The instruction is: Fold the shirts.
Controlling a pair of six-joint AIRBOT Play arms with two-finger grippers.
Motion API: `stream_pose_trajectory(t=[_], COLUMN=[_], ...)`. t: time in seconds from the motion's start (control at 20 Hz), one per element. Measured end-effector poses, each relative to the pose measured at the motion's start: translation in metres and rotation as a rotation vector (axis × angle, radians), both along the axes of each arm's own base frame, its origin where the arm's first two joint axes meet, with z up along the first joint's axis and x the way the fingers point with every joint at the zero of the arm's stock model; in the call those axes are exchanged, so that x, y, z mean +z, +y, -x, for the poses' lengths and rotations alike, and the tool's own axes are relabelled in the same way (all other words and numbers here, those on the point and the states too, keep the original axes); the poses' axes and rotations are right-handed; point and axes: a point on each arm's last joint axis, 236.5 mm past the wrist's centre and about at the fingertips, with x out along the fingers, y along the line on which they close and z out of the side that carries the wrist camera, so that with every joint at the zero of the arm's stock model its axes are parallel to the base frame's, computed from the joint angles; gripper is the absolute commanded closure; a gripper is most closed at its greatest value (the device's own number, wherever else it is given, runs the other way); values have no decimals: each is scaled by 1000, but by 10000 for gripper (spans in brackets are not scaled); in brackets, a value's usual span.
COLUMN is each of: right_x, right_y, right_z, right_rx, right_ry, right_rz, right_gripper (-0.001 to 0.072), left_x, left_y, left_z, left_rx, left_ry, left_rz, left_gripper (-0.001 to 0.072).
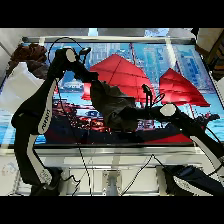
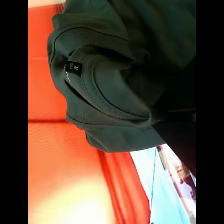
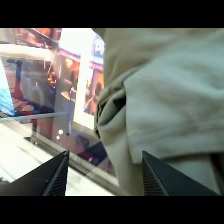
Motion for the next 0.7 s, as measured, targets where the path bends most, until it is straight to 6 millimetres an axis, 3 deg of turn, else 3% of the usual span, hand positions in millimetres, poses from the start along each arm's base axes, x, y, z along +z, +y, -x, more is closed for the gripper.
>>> stream_pose_trajectory(t=[0.35,0.45,0.7], right_x=[-11,-15,-39], right_y=[-4,-8,-23], right_z=[9,4,-9], right_rx=[-12,-38,-163], right_ry=[57,45,48], right_rz=[29,43,60], right_gripper=[205,237,241], left_x=[0,0,1], left_y=[0,0,0], left_z=[-1,-2,-3], left_rx=[-7,-6,-4], left_ry=[-8,-11,-16], left_rz=[-3,-2,-1], left_gripper=[695,695,694])
